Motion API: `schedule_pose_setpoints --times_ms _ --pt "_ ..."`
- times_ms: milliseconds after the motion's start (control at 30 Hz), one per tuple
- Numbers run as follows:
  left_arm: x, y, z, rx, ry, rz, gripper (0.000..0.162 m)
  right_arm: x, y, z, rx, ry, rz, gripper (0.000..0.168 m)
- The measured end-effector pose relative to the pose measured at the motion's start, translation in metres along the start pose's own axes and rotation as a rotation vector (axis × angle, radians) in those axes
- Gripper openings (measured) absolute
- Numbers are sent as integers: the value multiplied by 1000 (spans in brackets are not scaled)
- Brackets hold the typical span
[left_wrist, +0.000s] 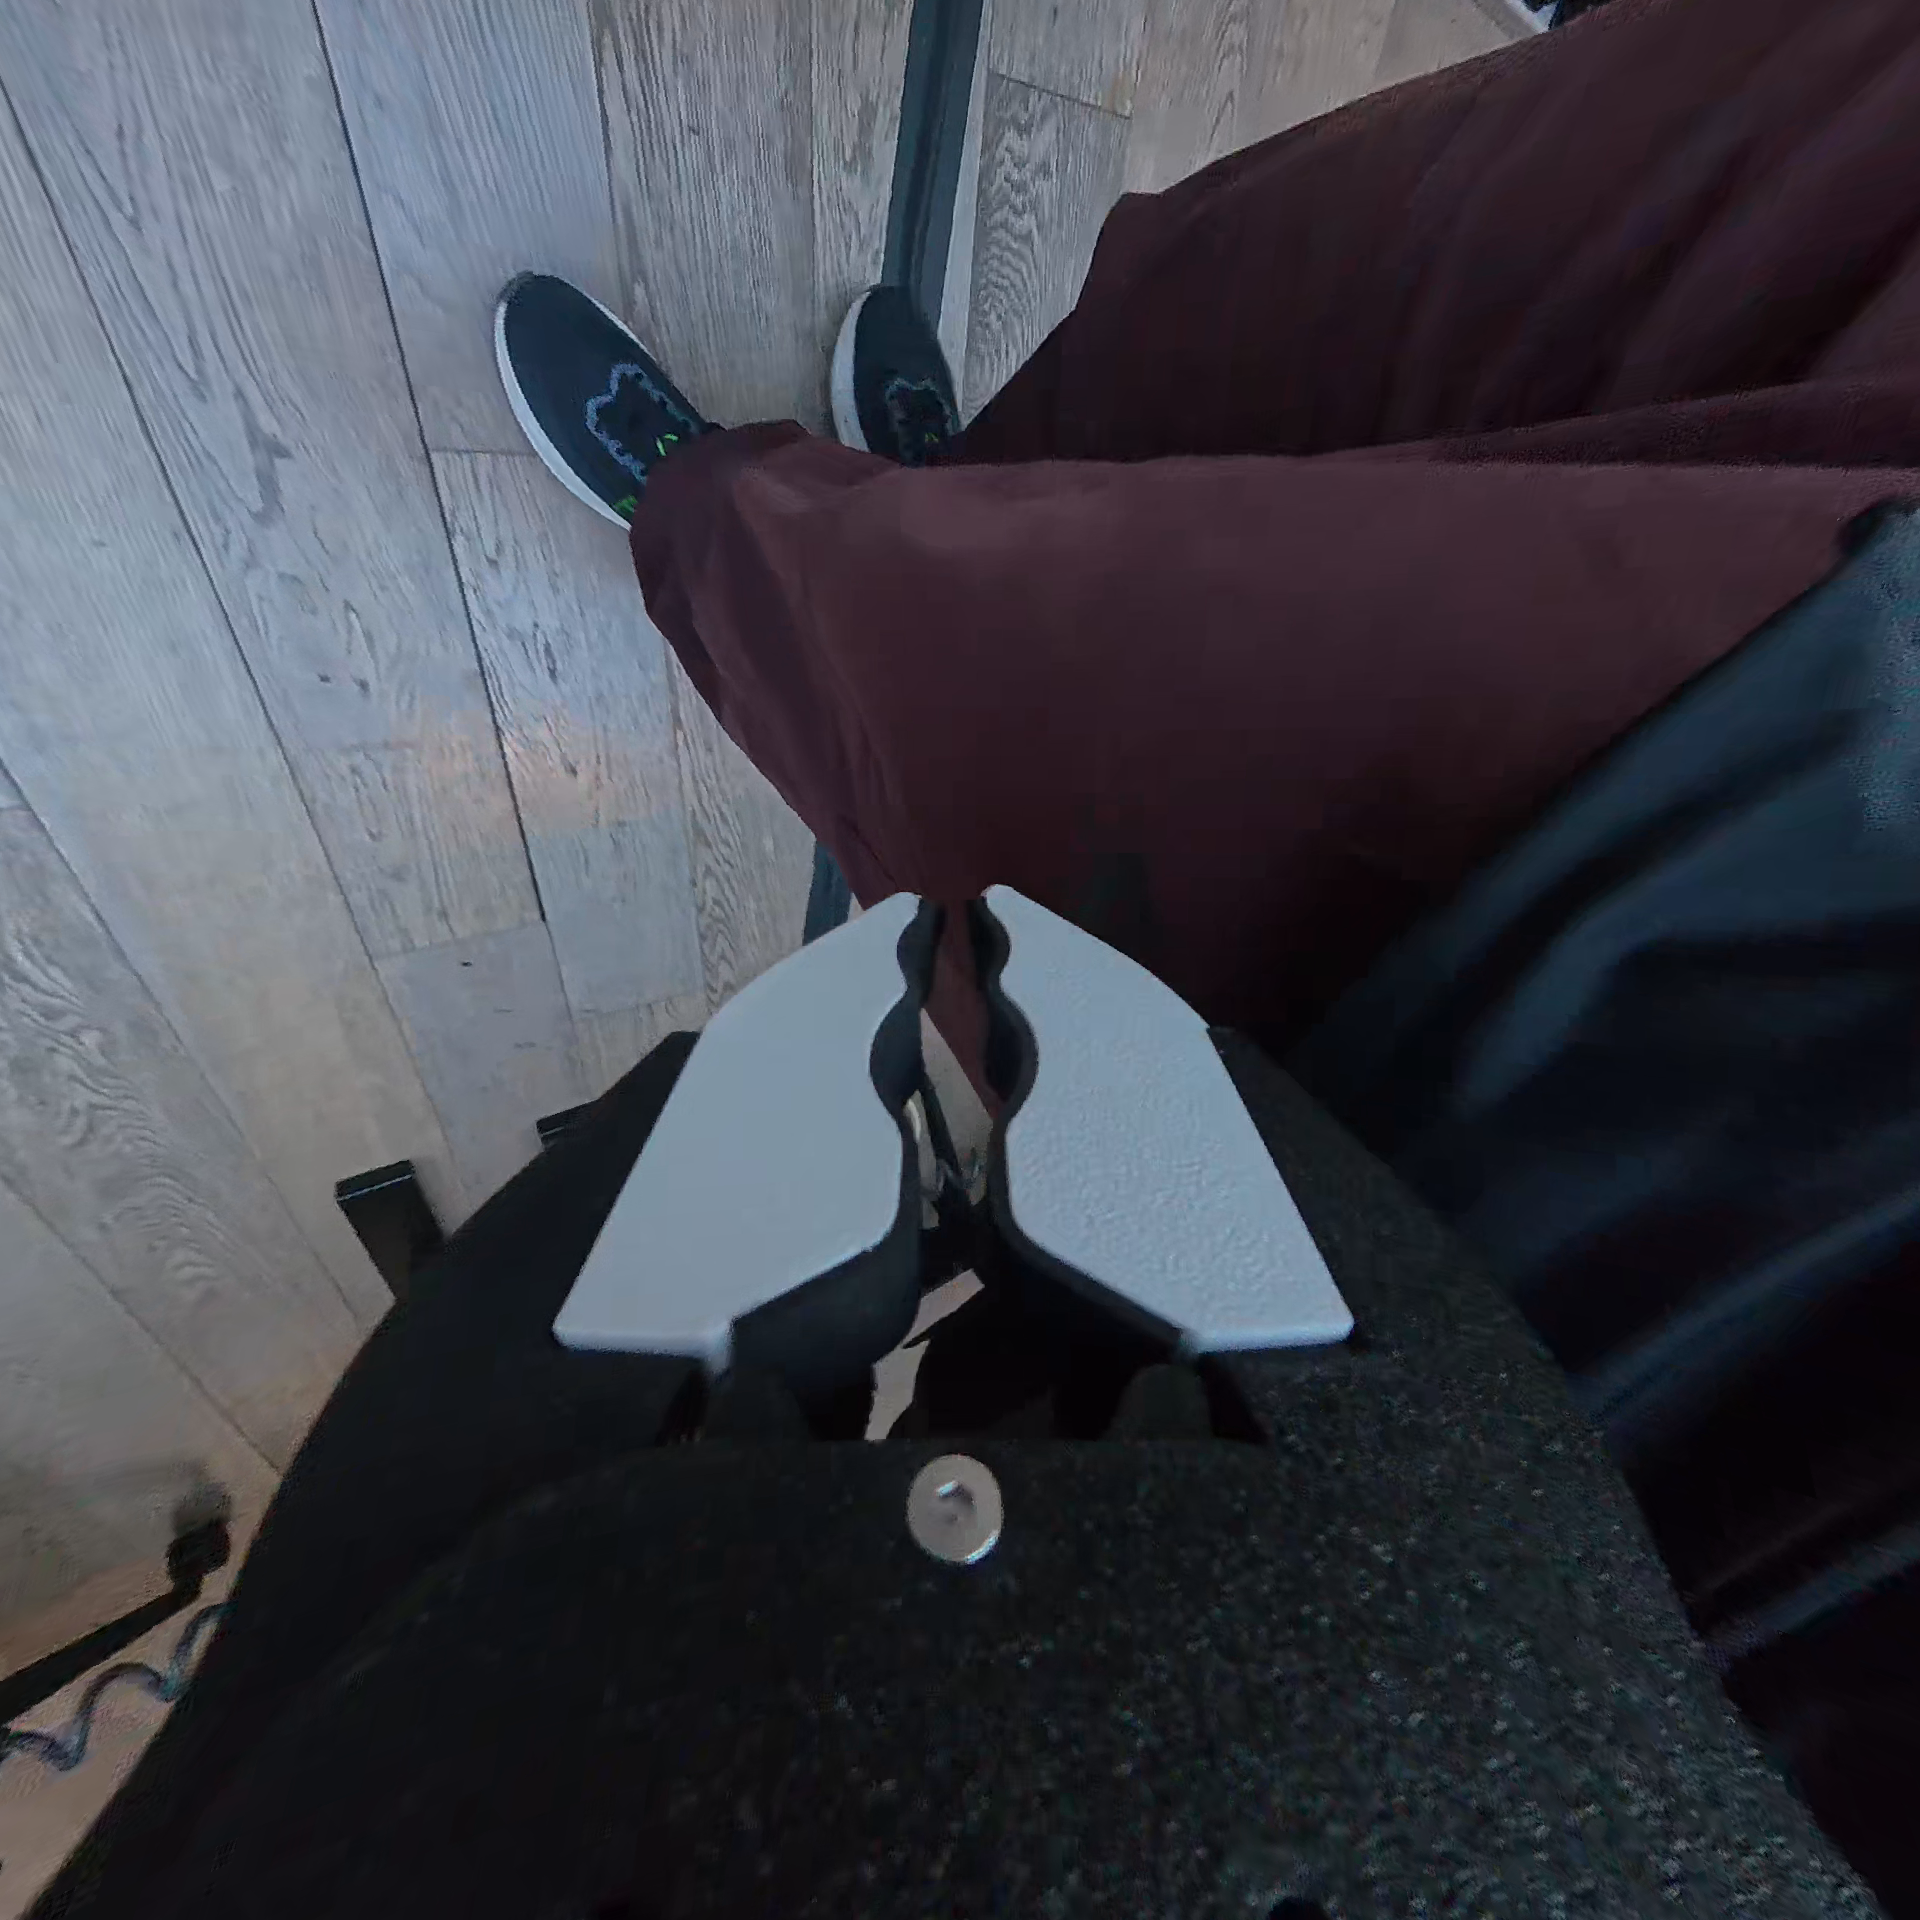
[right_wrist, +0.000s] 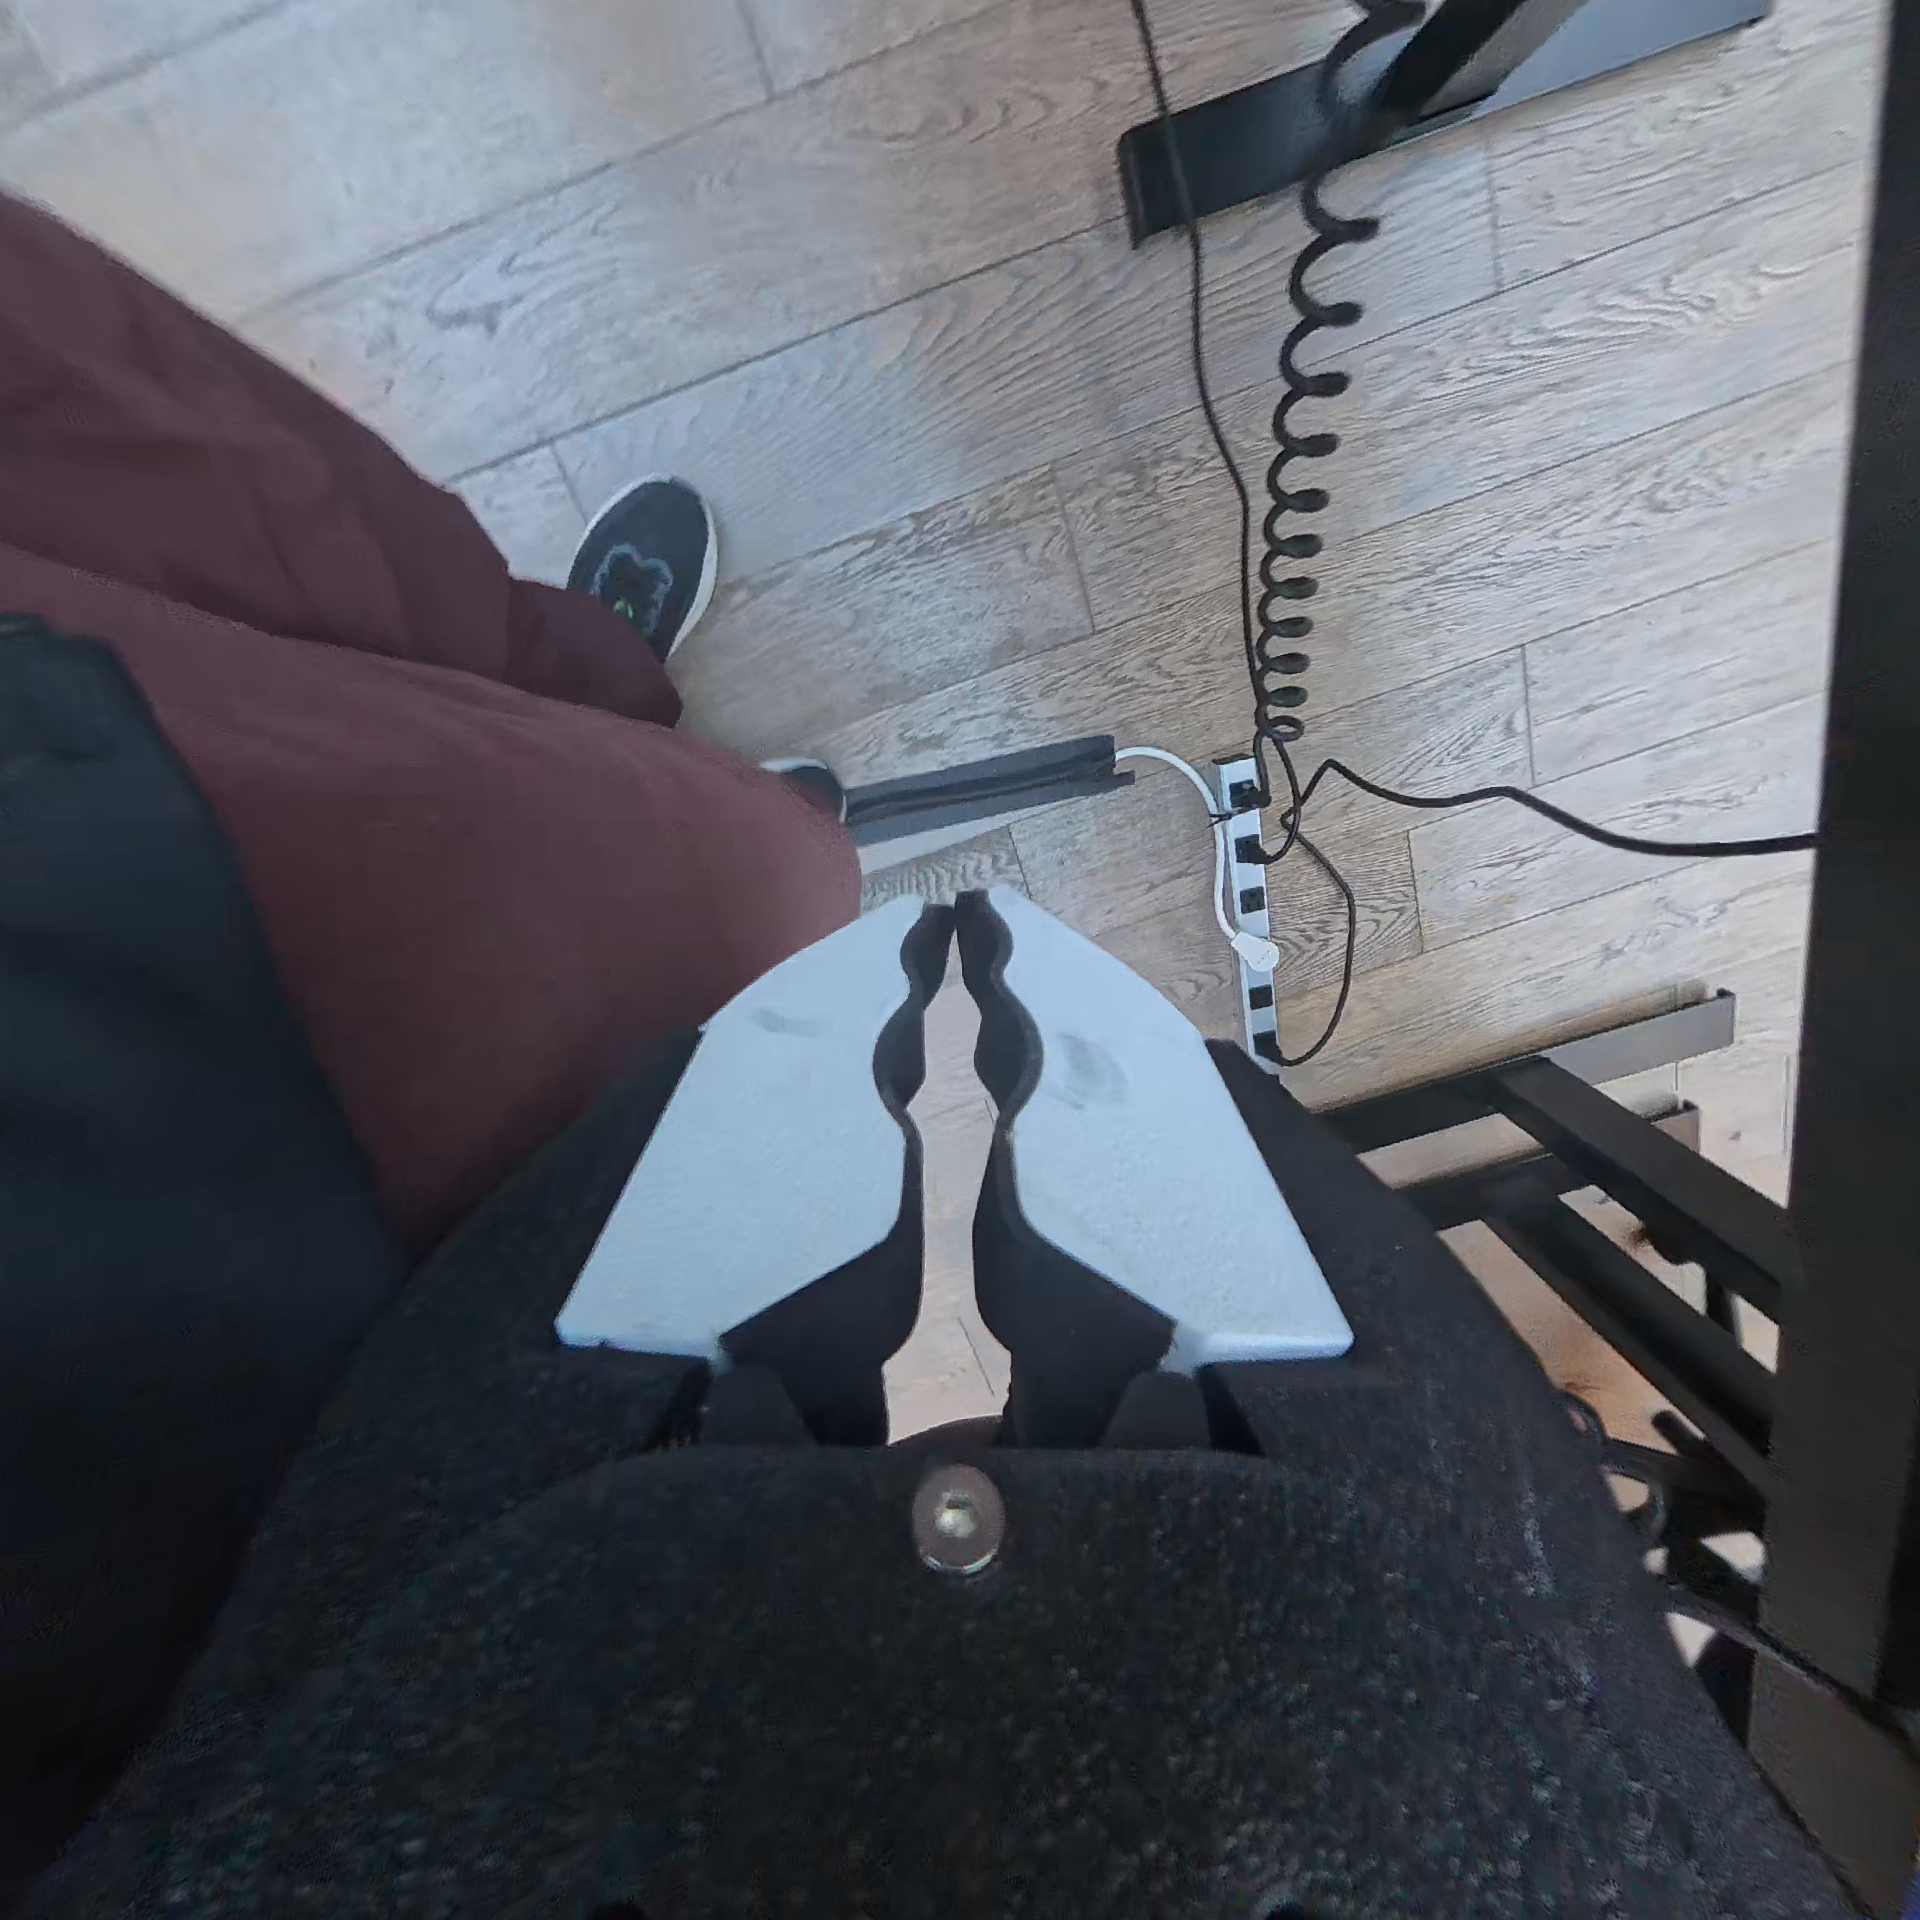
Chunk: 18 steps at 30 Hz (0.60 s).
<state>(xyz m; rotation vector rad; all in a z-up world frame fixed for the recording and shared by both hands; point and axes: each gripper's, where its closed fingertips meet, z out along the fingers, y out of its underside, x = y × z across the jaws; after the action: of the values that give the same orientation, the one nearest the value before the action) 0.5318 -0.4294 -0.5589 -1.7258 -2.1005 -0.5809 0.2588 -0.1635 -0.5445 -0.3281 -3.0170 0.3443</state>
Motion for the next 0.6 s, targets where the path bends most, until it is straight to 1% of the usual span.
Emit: schedule_pose_setpoints --times_ms 133,233,433,600 --pt "-13 -22 -11 8 -14 19 7 6 -7 -2 -2 10 6 6" --pt "-13 -30 -8 34 2 -12 7 3 -4 1 -24 -4 -32 6" --pt "3 -25 12 40 40 -83 7 8 2 2 -45 -23 -61 6" --pt "12 -17 25 -11 29 -51 6 11 7 4 -60 -37 -81 6"
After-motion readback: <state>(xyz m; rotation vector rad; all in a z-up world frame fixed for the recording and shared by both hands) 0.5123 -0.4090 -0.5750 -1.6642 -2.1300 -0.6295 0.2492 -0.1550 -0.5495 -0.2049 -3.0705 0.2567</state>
